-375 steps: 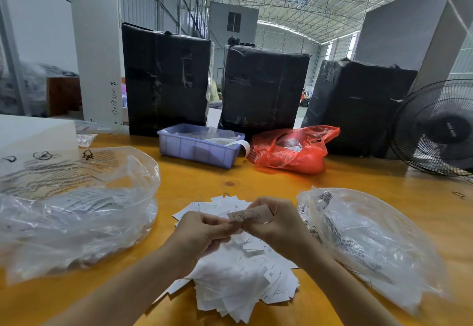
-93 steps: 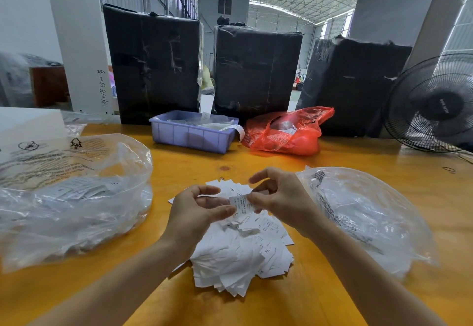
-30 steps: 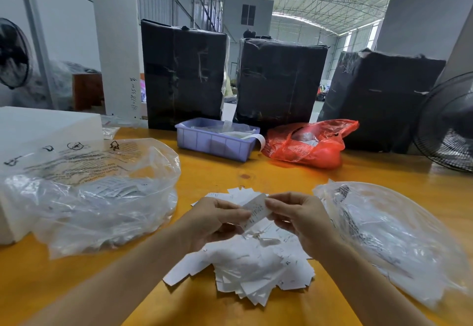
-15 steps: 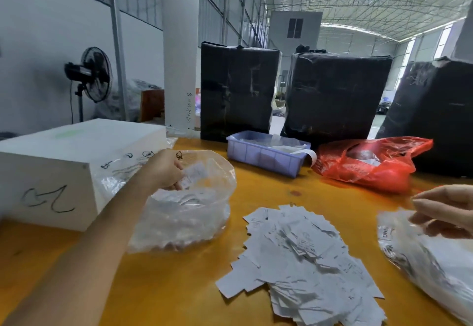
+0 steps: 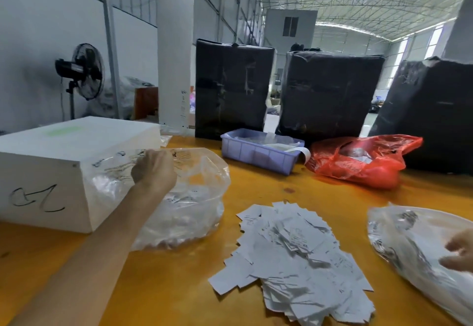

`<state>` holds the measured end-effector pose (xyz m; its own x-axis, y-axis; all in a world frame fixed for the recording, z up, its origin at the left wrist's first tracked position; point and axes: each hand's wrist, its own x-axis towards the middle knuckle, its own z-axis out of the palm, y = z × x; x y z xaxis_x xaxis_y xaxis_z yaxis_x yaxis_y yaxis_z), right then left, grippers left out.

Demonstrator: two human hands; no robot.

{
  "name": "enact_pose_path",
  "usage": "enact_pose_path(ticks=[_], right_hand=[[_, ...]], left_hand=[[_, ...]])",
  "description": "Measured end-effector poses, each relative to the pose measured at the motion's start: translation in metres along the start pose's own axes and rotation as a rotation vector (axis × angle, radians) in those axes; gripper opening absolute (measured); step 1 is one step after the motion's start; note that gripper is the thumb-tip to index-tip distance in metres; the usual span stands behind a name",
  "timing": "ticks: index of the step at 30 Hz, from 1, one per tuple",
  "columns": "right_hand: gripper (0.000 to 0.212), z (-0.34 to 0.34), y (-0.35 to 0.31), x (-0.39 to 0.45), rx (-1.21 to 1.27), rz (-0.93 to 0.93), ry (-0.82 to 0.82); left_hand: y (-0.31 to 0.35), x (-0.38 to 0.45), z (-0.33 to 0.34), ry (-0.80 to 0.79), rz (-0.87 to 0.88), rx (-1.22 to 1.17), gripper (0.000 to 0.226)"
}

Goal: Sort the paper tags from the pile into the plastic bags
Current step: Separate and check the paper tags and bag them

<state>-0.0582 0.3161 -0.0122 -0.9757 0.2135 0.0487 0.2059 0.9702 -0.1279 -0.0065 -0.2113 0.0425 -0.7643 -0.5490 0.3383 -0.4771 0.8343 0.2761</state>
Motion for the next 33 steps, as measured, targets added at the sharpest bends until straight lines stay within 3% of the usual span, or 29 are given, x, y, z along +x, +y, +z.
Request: enact_pose_path(ticks=[2,5,10,14,20,23,25,26,29,31,33], right_hand=[[0.065,-0.002,-0.018,-0.016,-0.002,-0.014,-0.001],[0.066,-0.002,-0.024,-0.027,0.056,0.001,0.048],[0.02,-0.007,-0.018,-0.03,0.181,0.032,0.126],[0.02,-0.017,-0.018,-0.032,0.174,0.069,0.172],[0.019,-0.044,-0.021,-0.038,0.442,0.056,0.223],[0.017,-0.067,-0.035,-0.056,0.91,-0.033,0.126],[0.012,-0.078,-0.053,-0.07,1.194,-0.161,-0.031],[0.011,-0.08,-0.064,-0.075,1.278,-0.222,-0.105],[0.011,-0.068,-0.1,-0.089,1.286,-0.327,-0.327],[0.011,-0.049,-0.124,-0.096,1.249,-0.343,-0.434],[0.008,-0.031,-0.143,-0.101,1.236,-0.335,-0.476]], left_hand=[[0.015,-0.005,0.0,0.102,0.119,-0.064,0.03],[0.051,-0.039,0.002,0.192,0.443,-0.401,0.026],[0.099,-0.108,0.042,-0.158,0.724,-0.705,0.012],[0.111,-0.134,0.075,-0.272,0.849,-0.714,0.02],[0.11,-0.14,0.082,-0.271,0.719,-0.836,0.027],[0.112,-0.138,0.079,-0.287,0.594,-0.943,0.021],[0.116,-0.14,0.072,-0.416,0.501,-1.059,0.007],[0.118,-0.142,0.067,-0.517,0.439,-1.136,0.017],[0.127,-0.147,0.06,-0.893,0.188,-1.366,0.066],[0.128,-0.147,0.053,-1.057,0.112,-1.418,0.071],[0.126,-0.146,0.049,-1.057,0.148,-1.406,0.066]])
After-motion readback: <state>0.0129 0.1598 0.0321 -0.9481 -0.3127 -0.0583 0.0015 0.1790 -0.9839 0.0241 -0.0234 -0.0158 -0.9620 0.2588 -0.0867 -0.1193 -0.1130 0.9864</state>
